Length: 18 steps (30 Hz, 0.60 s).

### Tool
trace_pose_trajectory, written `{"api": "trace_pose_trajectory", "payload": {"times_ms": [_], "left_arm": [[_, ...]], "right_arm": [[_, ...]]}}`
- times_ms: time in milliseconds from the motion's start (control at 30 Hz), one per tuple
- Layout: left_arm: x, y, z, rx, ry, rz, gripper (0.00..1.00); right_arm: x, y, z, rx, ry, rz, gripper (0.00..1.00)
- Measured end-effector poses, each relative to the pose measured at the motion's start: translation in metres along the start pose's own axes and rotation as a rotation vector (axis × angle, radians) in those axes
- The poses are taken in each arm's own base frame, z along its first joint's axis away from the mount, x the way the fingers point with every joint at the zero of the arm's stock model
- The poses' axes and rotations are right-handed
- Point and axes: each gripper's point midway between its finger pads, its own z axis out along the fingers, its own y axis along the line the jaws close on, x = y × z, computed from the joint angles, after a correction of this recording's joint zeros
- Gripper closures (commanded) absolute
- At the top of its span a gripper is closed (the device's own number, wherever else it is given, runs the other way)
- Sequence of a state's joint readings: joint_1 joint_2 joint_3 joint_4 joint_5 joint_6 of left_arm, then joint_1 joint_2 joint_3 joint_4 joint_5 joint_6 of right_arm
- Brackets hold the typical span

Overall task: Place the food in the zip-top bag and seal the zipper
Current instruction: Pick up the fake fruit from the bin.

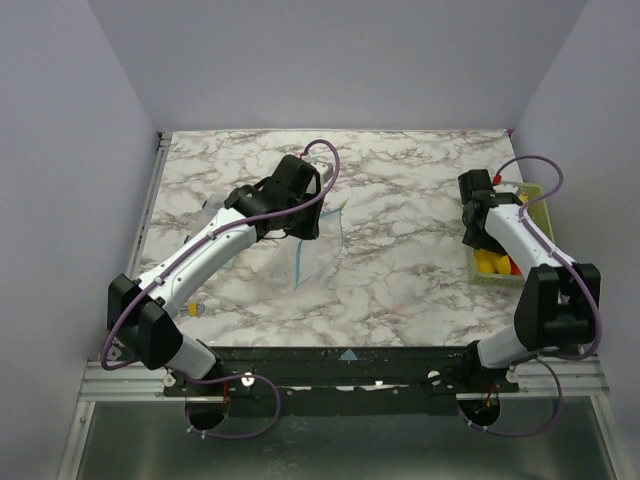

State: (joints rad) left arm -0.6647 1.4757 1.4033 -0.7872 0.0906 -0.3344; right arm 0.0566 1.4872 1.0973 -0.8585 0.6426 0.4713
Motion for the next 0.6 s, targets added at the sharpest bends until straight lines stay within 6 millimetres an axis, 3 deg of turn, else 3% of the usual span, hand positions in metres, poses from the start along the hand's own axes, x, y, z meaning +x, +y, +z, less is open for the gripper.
{"api": "trace_pose_trajectory", "payload": {"times_ms": [133, 267, 367, 600], "left_arm": [[0.001, -0.004, 0.0, 0.021, 0.007, -0.004, 1.0], [0.003, -0.006, 0.0, 0.032, 0.012, -0.007, 1.0], [0.003, -0.006, 0.0, 0.035, 0.013, -0.008, 1.0], [0.003, -0.007, 0.0, 0.042, 0.014, -0.008, 1.0]], "right_arm": [[0.006, -0.002, 0.016, 0.074, 0.012, -0.033, 0.39], [0.001, -0.009, 0.021, 0.138, -0.016, -0.032, 0.39], [-0.001, -0.013, 0.024, 0.174, -0.027, -0.04, 0.32], [-0.007, -0.018, 0.032, 0.25, -0.058, -0.051, 0.34]]}}
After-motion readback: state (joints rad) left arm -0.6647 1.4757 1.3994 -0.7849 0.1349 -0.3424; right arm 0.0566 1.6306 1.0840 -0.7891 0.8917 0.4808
